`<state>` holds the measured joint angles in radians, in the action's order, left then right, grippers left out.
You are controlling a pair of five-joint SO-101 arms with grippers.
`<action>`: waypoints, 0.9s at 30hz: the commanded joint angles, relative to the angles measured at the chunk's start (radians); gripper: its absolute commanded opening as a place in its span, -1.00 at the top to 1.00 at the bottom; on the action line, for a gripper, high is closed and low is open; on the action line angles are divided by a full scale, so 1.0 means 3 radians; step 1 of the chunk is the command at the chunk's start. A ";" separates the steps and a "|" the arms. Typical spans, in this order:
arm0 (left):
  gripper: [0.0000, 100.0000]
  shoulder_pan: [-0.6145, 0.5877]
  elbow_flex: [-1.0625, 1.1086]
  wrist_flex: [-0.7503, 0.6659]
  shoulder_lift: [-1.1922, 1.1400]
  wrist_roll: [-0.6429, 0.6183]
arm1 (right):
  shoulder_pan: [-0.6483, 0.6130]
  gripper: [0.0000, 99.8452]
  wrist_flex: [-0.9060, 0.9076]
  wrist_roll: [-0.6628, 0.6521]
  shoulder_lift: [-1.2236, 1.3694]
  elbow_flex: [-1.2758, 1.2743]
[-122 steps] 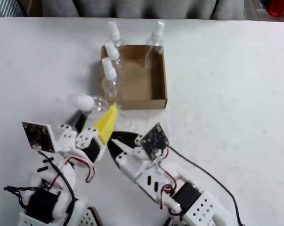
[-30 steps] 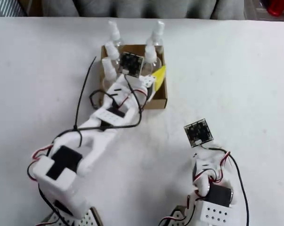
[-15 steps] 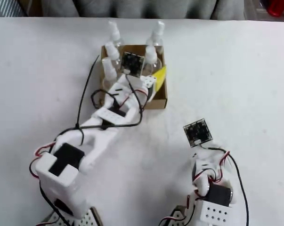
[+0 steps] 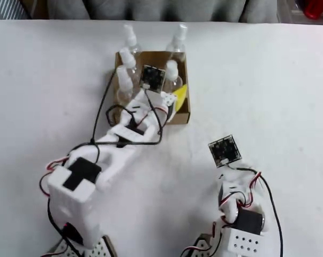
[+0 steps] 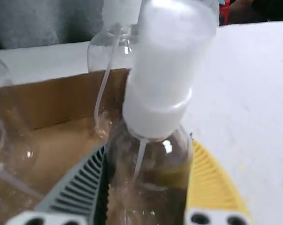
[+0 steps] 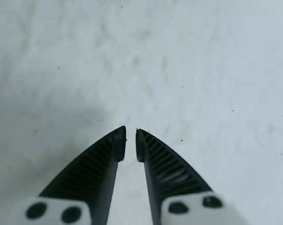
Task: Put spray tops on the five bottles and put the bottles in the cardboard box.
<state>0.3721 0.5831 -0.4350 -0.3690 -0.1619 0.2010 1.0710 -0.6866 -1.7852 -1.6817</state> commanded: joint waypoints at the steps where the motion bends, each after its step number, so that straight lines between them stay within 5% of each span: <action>1: 0.96 0.0003 -0.0271 -0.0077 -0.0018 0.0031 | 0.0008 0.97 -0.0003 -0.0020 -0.0008 -0.0031; 15: 0.95 0.0003 -0.0235 -0.0077 -0.0043 0.0031 | 0.0013 0.97 -0.0003 -0.0020 -0.0008 -0.0031; 27: 0.40 0.0003 -0.0266 0.0245 -0.0043 0.0000 | 0.0013 0.97 0.0003 -0.0020 -0.0003 -0.0031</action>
<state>0.3705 0.5432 -0.3690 -0.3905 -0.1588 0.2010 1.0710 -0.6882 -1.7852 -1.6817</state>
